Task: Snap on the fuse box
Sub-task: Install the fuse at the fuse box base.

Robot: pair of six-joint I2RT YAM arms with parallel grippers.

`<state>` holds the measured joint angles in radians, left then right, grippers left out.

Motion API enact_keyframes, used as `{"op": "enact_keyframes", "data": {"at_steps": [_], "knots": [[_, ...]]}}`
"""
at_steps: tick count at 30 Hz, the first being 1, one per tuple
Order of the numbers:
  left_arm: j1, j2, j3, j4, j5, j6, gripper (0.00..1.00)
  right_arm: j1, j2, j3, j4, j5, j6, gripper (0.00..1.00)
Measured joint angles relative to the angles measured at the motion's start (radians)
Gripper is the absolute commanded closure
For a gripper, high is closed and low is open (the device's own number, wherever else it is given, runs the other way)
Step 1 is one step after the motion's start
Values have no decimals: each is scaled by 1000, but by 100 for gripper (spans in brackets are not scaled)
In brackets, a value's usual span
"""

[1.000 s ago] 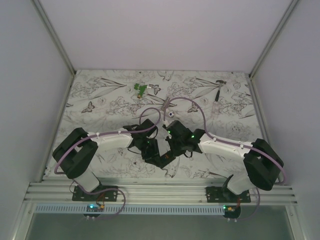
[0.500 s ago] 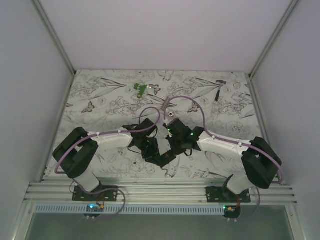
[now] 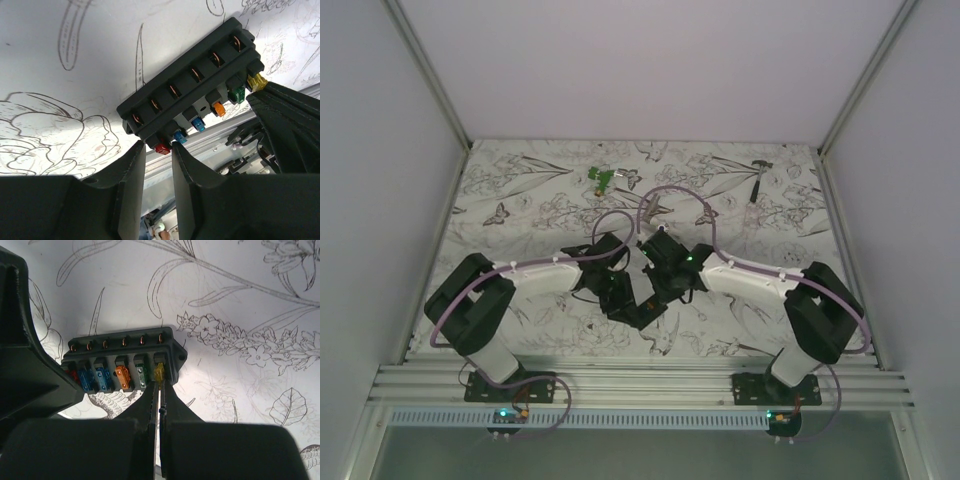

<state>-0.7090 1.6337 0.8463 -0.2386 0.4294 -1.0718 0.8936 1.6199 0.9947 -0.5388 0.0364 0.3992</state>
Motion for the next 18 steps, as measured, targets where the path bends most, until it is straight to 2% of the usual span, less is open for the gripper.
{"op": "enact_keyframes", "data": {"at_steps": [8, 18], "knots": [[61, 0, 0, -11, 11, 41, 71, 27, 49, 68, -18, 55, -7, 98], [87, -2, 4, -27, 18, 95, 67, 34, 24, 60, -16, 60, 26, 84]]}}
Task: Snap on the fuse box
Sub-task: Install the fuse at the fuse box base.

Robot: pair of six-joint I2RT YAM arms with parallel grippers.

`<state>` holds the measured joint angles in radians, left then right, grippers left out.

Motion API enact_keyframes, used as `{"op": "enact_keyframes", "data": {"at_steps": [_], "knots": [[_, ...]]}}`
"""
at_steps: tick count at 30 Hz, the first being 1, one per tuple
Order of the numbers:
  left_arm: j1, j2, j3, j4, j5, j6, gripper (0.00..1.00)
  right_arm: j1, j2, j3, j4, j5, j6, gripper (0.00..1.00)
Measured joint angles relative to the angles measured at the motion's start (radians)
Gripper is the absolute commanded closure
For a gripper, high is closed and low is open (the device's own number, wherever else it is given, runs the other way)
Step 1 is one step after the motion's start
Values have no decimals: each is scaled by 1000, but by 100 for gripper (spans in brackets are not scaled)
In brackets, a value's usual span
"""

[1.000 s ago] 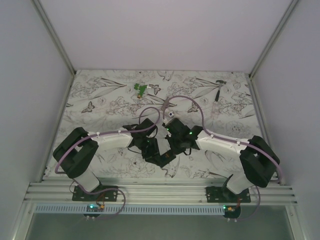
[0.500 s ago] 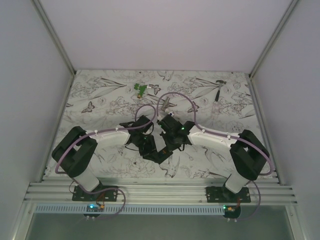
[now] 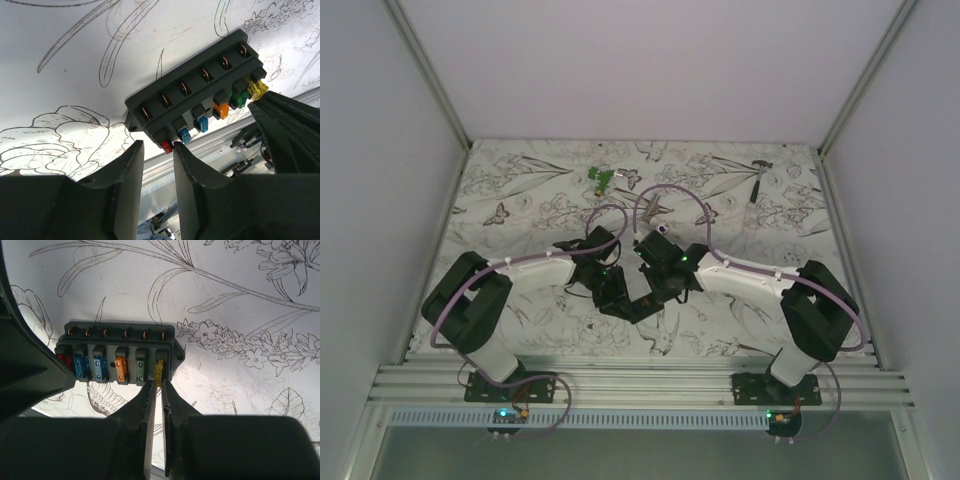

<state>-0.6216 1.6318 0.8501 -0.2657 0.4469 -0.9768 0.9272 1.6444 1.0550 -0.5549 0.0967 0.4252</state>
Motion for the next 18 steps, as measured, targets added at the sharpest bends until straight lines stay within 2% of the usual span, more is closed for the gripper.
{"op": "enact_keyframes", "data": {"at_steps": [6, 18], "knots": [[2, -26, 0, -28, -46, 26, 61, 0, -29, 0, -22, 13, 21, 77], [2, -69, 0, -64, -98, 52, 56, 0, -17, 51, -20, 36, 16, 76]]}}
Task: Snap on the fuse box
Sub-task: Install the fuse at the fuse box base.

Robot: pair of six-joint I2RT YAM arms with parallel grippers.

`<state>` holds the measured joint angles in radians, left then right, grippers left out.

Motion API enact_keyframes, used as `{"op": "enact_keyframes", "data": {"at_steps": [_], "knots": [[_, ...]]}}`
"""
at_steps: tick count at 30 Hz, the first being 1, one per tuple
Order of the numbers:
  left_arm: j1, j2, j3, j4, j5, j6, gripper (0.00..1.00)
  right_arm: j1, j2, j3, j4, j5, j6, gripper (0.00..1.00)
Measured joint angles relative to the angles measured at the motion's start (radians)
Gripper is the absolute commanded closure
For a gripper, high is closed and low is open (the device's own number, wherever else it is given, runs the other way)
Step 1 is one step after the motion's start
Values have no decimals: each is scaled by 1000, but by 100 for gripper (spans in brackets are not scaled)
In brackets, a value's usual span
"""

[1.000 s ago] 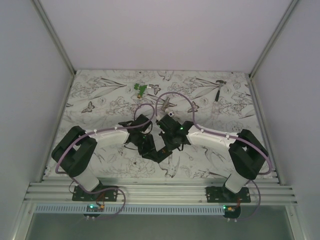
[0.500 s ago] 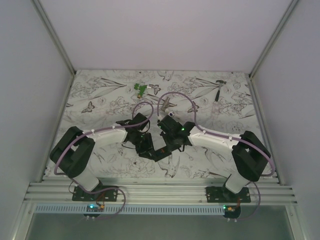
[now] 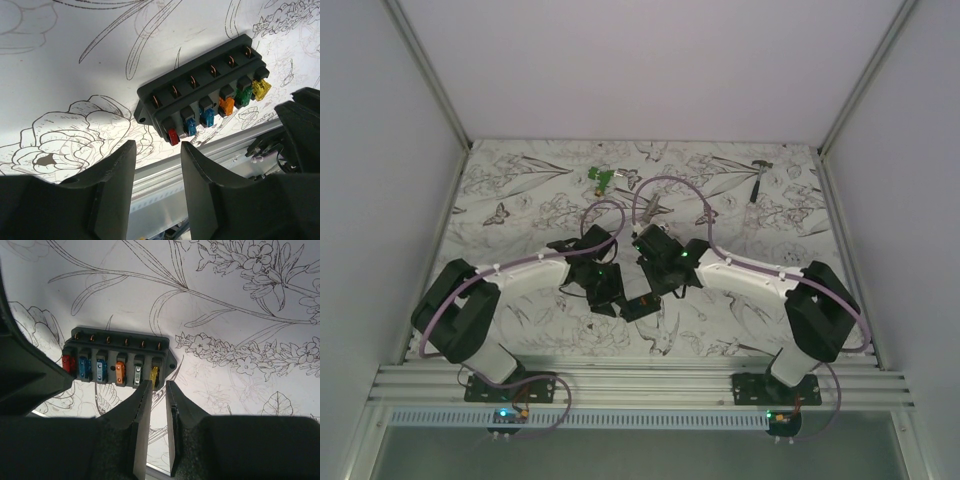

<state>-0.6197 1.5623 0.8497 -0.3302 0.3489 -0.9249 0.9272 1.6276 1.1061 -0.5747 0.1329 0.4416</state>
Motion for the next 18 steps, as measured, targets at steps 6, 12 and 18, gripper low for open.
{"op": "enact_keyframes", "data": {"at_steps": [6, 12, 18], "knots": [[0, -6, 0, -7, -3, 2, 56, 0, 31, 0, 2, -4, 0, 77], [0, -3, 5, -7, -3, 2, 56, 0, 50, 0, 3, -9, 0, 80], [0, 13, 11, -7, -4, 2, 58, 0, 52, 0, 6, -25, 1, 93]]}}
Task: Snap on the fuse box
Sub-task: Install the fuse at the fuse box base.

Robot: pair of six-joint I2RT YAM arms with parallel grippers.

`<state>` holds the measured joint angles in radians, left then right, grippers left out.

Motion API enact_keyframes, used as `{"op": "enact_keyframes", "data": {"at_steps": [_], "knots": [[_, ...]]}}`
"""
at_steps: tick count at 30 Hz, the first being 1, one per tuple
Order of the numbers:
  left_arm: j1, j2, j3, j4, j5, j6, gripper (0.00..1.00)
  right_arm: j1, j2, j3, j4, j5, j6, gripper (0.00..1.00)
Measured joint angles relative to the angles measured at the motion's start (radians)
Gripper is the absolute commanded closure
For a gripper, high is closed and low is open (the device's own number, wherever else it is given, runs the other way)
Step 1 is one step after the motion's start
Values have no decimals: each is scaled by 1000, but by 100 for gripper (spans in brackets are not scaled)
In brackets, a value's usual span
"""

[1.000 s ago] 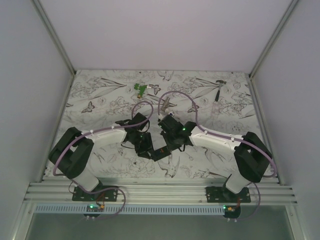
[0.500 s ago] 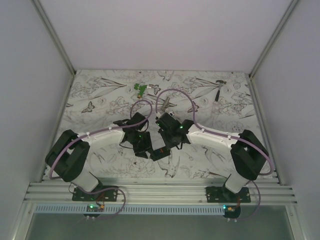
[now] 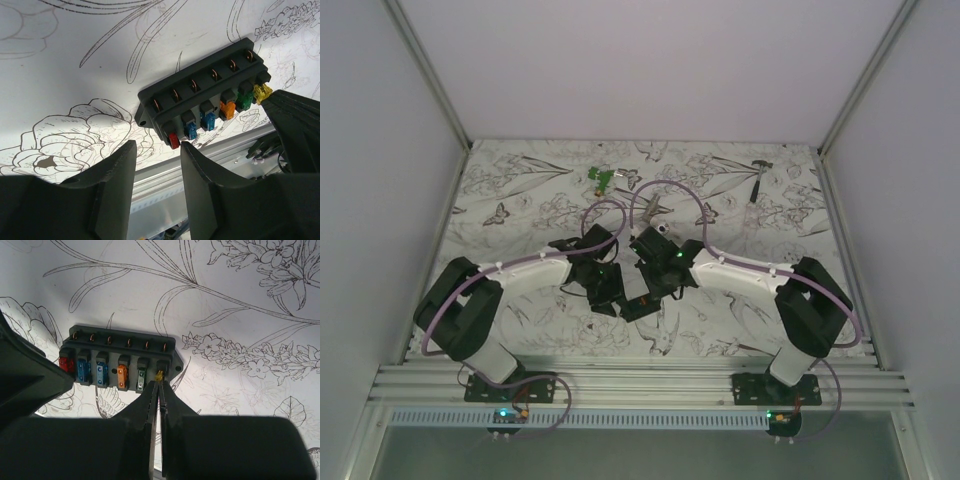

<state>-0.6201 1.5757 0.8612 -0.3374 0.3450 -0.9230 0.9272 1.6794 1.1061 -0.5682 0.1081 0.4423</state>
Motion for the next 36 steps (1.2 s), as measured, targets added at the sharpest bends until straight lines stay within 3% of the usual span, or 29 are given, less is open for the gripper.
{"op": "enact_keyframes", "data": {"at_steps": [12, 36], "knots": [[0, 32, 6, 9, 27, -12, 64, -48, 3, -11, 14, -84, 19, 100], [7, 34, -16, 48, 60, -39, 66, -86, 32, -11, 39, -118, 18, 100]]}}
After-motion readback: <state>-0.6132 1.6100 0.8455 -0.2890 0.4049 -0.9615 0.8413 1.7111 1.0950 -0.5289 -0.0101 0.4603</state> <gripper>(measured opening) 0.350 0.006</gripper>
